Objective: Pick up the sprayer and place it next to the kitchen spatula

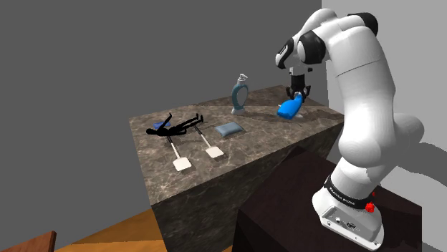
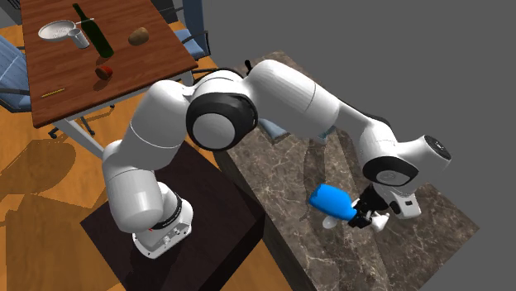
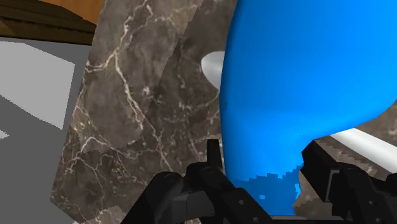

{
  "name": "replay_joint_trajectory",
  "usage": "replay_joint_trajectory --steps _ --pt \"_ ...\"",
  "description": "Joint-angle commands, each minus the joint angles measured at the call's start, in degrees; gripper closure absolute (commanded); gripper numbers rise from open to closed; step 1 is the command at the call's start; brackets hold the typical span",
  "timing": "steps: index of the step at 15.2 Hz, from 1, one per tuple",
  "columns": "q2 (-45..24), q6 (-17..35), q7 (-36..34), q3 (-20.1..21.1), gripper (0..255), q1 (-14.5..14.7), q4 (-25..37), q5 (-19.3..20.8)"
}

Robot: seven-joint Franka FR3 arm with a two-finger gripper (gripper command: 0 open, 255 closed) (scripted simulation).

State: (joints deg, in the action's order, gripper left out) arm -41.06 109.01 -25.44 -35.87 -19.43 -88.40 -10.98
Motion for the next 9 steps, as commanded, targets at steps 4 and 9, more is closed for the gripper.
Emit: replay_joint_trajectory --steps 4,9 --pt "2.06 -2.68 -0.02 -0.81 255 0.49 0.78 0.96" --pt "3.73 -5.55 -0.02 -1.47 255 0.78 2.16 1.80"
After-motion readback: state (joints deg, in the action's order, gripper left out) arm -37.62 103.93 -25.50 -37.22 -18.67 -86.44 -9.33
